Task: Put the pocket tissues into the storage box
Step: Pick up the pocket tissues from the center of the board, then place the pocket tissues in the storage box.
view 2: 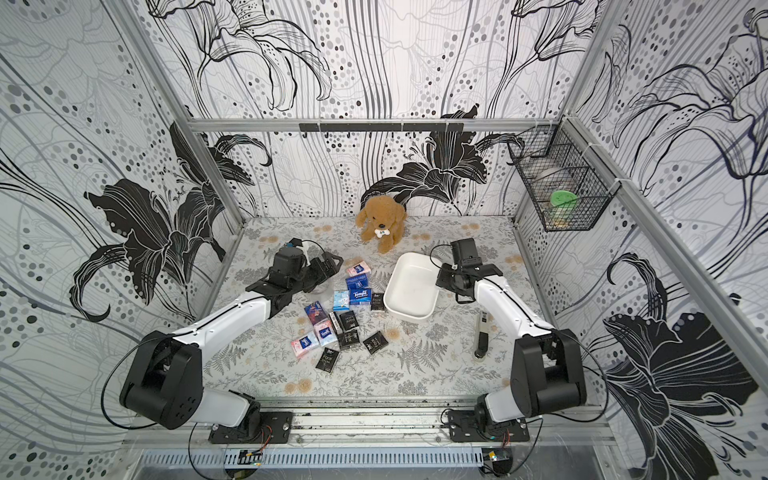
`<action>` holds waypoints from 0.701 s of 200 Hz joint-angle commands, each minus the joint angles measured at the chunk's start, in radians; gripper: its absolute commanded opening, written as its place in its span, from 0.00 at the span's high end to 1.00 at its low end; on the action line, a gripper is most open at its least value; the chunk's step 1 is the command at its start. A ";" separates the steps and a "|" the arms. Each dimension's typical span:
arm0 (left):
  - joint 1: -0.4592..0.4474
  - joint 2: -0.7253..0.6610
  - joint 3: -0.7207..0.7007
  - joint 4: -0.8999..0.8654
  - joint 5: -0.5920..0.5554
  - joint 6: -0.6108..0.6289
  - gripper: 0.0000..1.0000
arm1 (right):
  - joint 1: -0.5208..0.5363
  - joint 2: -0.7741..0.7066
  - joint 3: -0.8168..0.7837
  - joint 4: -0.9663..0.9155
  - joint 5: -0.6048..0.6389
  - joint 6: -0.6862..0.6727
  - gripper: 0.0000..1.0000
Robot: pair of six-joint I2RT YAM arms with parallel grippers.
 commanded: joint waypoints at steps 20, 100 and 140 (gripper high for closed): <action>0.000 -0.014 0.015 -0.093 -0.039 0.063 0.03 | 0.104 0.174 0.160 0.074 -0.012 0.107 0.51; 0.044 -0.116 -0.044 -0.194 -0.098 0.128 0.03 | 0.162 0.448 0.329 0.106 0.037 0.214 0.51; 0.049 -0.130 -0.045 -0.209 -0.098 0.139 0.03 | 0.161 0.520 0.388 0.082 0.078 0.222 0.49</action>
